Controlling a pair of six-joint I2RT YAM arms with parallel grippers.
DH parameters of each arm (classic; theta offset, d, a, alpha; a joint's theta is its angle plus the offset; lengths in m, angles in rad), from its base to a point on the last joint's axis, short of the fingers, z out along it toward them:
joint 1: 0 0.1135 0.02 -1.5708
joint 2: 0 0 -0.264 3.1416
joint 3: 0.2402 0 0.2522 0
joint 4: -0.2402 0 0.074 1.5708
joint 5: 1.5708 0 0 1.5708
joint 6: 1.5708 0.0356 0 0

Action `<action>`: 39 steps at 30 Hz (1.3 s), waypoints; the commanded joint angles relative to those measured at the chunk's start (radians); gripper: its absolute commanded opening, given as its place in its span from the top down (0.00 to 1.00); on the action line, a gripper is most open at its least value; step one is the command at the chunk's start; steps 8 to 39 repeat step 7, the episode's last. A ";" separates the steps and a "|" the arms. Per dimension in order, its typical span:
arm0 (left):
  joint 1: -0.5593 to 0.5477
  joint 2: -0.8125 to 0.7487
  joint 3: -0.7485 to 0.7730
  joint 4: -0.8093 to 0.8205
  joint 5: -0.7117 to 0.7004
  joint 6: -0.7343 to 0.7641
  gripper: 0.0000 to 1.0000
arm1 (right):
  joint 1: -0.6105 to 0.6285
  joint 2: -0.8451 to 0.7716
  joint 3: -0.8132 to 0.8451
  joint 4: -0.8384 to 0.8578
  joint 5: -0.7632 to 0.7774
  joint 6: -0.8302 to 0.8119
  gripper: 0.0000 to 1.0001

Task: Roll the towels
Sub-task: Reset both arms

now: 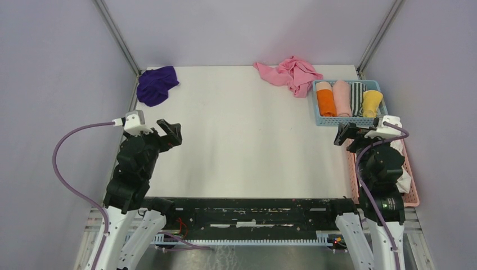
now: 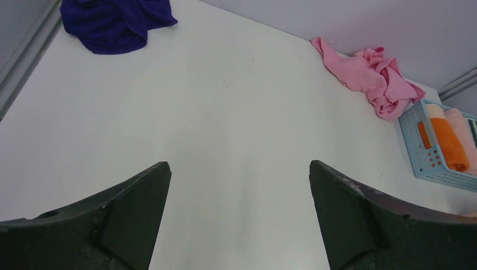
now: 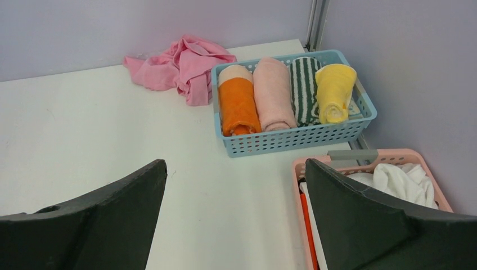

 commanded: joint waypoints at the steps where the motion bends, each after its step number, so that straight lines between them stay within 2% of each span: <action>1: 0.006 -0.024 -0.025 0.081 -0.039 -0.020 0.01 | 0.035 -0.061 -0.060 0.029 0.070 0.025 0.00; 7: 0.006 -0.013 -0.038 0.110 -0.057 -0.018 0.01 | 0.073 -0.107 -0.097 0.041 0.098 0.013 0.00; 39: 0.006 -0.013 -0.038 0.110 -0.057 -0.018 0.01 | 0.073 -0.107 -0.097 0.041 0.098 0.013 0.00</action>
